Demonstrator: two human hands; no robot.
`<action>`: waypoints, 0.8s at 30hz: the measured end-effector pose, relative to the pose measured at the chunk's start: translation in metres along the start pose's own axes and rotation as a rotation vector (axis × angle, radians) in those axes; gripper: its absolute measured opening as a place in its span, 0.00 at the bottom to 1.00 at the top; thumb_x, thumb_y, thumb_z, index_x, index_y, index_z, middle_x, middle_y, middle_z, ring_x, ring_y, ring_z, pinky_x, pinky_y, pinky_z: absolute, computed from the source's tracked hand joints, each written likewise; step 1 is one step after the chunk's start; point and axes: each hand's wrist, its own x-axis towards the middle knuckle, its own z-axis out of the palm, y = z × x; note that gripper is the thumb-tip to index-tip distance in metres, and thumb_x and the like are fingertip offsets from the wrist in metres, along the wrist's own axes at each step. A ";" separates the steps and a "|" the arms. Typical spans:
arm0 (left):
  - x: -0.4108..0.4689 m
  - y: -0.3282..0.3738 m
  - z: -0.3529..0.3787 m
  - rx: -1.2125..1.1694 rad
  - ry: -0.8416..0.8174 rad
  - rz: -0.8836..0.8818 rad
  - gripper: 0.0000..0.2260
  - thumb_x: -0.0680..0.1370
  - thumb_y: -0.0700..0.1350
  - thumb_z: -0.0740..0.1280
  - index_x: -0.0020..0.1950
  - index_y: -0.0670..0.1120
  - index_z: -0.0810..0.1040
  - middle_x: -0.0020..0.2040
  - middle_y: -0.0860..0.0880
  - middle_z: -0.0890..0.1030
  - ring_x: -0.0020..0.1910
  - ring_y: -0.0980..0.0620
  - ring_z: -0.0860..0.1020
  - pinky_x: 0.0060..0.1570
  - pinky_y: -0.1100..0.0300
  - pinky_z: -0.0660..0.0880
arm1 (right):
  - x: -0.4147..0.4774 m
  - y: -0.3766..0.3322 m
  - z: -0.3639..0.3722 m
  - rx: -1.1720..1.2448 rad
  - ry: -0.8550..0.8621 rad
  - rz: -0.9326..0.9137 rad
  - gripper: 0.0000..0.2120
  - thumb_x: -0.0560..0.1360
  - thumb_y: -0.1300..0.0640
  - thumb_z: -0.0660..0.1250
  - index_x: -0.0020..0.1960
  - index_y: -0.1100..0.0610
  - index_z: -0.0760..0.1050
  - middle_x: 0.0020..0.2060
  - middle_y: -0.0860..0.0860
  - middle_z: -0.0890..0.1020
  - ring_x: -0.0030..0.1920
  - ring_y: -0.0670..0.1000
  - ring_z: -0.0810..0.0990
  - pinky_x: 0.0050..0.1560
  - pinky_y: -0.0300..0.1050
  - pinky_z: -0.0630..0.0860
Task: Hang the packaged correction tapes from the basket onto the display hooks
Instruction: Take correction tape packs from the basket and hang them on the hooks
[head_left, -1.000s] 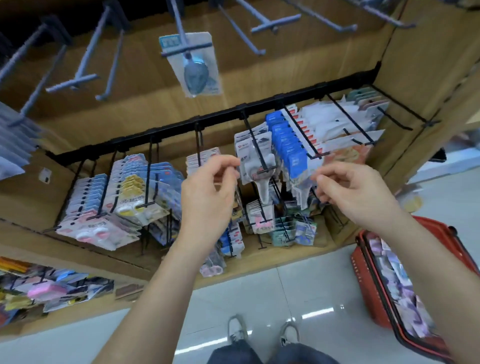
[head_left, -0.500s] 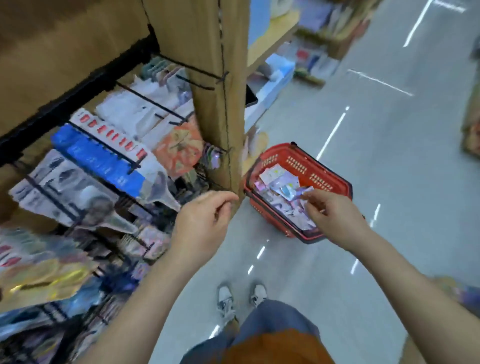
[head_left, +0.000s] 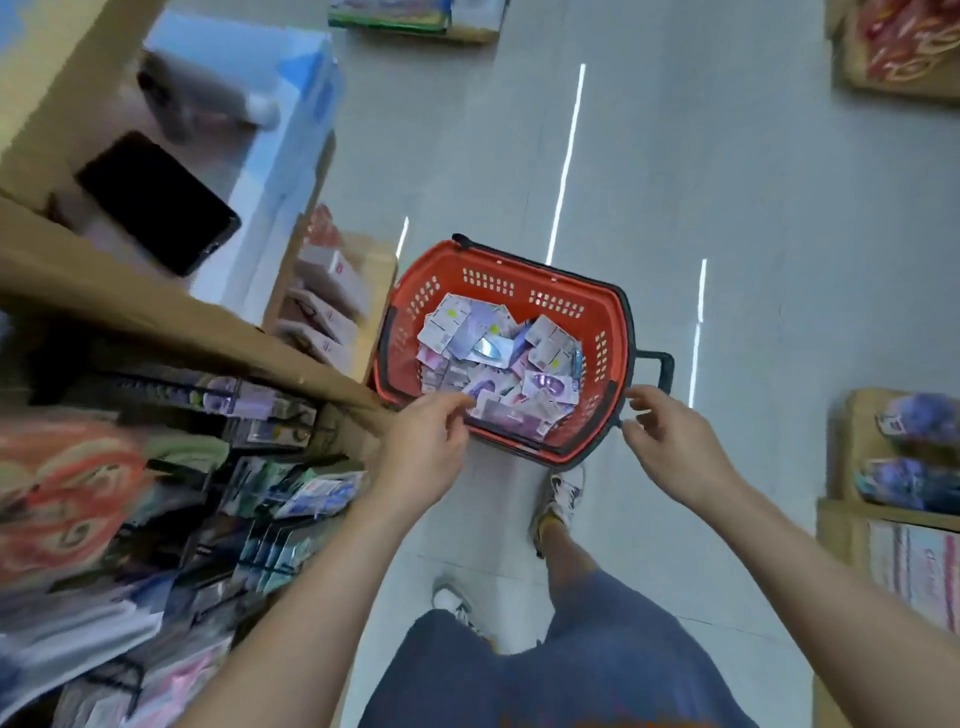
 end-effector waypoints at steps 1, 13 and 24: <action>0.020 0.000 0.013 0.013 -0.025 -0.011 0.13 0.78 0.38 0.64 0.59 0.47 0.82 0.56 0.48 0.83 0.56 0.48 0.79 0.55 0.60 0.71 | 0.023 0.008 0.004 -0.017 -0.023 0.004 0.16 0.78 0.60 0.65 0.65 0.57 0.75 0.56 0.53 0.81 0.54 0.56 0.80 0.54 0.47 0.75; 0.244 -0.113 0.234 0.286 -0.502 0.007 0.17 0.76 0.39 0.65 0.64 0.49 0.79 0.58 0.45 0.82 0.58 0.42 0.78 0.56 0.51 0.76 | 0.289 0.129 0.169 -0.283 -0.417 -0.035 0.35 0.76 0.51 0.70 0.77 0.58 0.59 0.69 0.61 0.71 0.68 0.62 0.70 0.66 0.51 0.69; 0.310 -0.186 0.389 0.553 -0.780 0.441 0.19 0.78 0.55 0.67 0.64 0.46 0.69 0.56 0.44 0.77 0.56 0.41 0.77 0.46 0.52 0.72 | 0.400 0.198 0.279 -0.619 -0.639 0.065 0.35 0.75 0.62 0.67 0.76 0.50 0.53 0.66 0.56 0.70 0.66 0.62 0.72 0.64 0.65 0.68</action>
